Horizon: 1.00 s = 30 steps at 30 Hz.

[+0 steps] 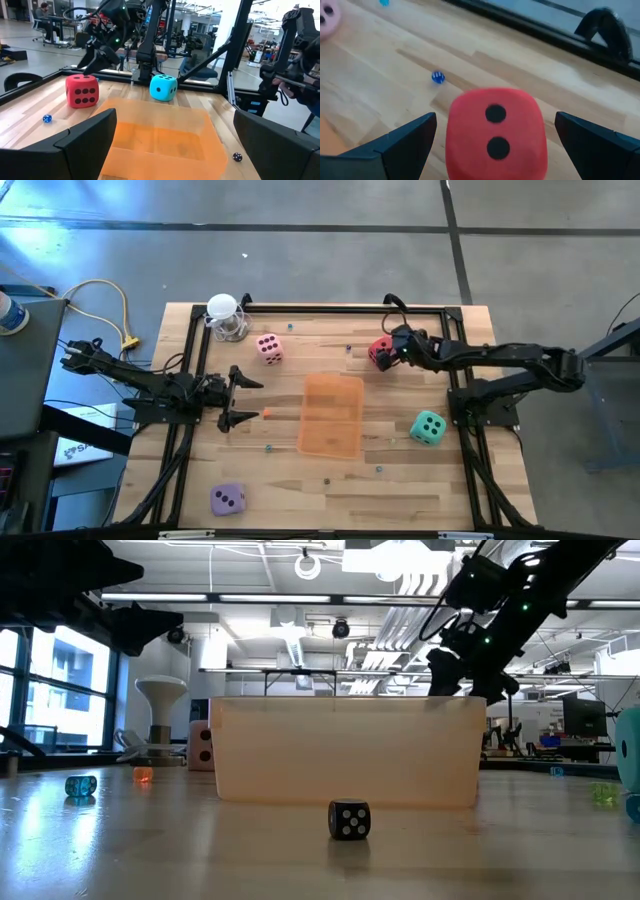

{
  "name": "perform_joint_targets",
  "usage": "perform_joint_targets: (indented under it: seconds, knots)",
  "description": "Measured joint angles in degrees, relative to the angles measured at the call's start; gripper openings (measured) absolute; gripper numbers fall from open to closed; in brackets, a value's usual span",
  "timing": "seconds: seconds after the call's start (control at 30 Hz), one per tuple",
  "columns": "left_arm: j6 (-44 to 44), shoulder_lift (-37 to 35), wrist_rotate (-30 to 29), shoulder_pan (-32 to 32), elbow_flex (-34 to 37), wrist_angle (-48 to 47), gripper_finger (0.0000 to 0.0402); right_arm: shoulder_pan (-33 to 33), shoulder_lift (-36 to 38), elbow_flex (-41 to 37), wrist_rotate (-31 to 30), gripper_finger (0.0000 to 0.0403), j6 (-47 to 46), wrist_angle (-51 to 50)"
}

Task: Pick & Place Dice
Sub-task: Put the large red die into the orange bin

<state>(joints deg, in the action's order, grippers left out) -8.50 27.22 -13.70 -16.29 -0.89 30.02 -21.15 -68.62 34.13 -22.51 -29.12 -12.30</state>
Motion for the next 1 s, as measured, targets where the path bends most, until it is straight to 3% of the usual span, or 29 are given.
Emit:
perform_joint_targets:
  seconds: [0.23,0.47,1.0]
  knots:
    - [0.1,0.0,0.0,0.0,0.0,0.0,0.0391,-0.4,-3.6,0.0,2.8,0.04,2.3,2.0]
    - [0.0,0.0,0.0,0.0,0.0,0.0,0.0391,-0.4,-6.5,0.1,0.3,0.04,4.5,4.6]
    - [-0.1,0.0,0.0,0.0,0.0,-0.1,0.0391,1.8,-3.9,0.0,-0.6,0.04,7.1,6.4]
